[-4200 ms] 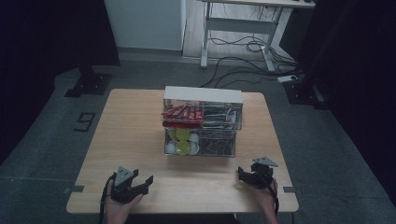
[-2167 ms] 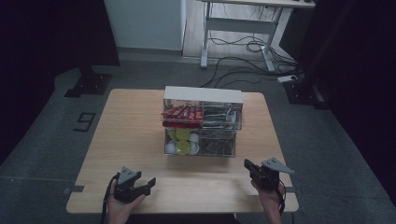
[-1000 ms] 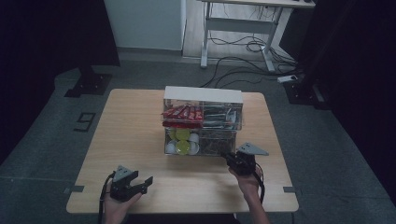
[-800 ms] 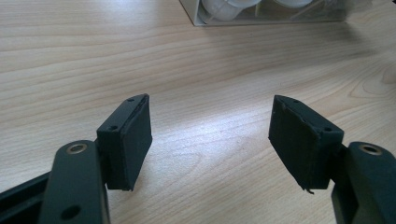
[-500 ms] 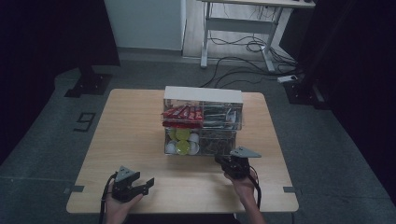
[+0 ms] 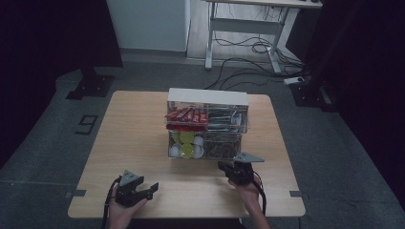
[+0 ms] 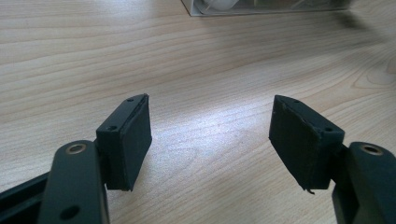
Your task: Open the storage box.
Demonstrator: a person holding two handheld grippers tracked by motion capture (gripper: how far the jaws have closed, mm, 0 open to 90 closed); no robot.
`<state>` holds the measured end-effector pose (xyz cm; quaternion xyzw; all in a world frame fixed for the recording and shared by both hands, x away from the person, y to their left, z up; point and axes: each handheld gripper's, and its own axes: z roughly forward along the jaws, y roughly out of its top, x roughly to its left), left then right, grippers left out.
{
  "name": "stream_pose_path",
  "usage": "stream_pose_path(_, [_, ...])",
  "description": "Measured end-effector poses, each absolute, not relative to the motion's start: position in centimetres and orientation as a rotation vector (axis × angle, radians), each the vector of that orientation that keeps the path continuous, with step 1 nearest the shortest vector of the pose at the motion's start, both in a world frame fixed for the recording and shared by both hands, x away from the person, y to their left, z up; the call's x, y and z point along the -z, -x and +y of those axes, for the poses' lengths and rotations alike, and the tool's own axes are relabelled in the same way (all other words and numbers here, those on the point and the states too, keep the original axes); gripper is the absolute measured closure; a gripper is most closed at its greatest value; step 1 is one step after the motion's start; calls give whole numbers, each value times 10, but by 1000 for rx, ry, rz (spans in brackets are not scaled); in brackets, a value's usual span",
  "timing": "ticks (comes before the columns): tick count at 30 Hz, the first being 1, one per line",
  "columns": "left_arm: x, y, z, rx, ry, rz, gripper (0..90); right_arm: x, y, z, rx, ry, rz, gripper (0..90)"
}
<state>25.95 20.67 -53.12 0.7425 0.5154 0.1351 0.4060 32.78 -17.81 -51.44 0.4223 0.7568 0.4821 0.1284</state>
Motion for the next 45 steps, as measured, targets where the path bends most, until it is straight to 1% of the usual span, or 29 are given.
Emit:
stream_pose_path(23, [532,-260,206,-347,-1881,1309,301,507,-323,-184,-1399,-1222,2135,891])
stream_pose_path(36, [534,-260,206,-365,-1873,1317,304,488,-318,-194,-1479,-1213,2057,891])
stream_pose_path(45, [535,-261,206,-367,-1877,1322,304,481,-326,-195,-1508,-1219,2028,890])
